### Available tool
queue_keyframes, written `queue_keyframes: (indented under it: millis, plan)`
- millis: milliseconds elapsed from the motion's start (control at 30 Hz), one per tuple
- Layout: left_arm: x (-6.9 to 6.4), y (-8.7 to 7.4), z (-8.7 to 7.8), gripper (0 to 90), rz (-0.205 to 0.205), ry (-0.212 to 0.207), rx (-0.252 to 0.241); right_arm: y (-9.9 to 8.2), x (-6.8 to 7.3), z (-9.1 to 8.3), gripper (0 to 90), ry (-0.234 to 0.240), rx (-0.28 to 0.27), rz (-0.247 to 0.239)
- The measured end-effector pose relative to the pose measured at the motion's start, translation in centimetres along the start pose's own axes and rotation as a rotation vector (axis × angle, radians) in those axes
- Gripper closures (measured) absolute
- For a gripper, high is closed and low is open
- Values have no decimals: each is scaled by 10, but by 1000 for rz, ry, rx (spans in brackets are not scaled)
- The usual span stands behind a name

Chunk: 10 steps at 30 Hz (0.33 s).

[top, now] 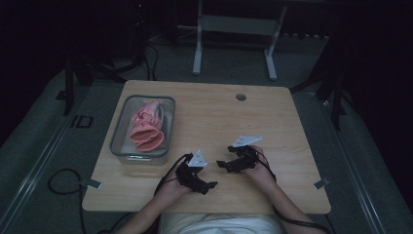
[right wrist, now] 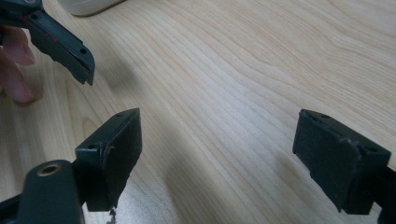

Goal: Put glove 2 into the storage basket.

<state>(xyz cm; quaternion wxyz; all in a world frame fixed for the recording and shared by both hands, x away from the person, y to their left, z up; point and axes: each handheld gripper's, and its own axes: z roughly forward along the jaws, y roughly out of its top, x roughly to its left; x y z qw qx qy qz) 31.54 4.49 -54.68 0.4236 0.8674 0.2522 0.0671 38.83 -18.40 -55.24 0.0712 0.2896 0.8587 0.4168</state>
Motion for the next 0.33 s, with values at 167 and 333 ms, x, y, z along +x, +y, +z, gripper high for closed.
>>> queue_keyframes:
  millis: [167, 333]
  plan:
    - [1, -1, 0, 86, -3, 2, -3, -2, -2, -1, 157, -7, -10, 14]
    - [1, 0, 0, 86, -6, -2, 3, -3, -2, 0, 157, -12, -7, 15]
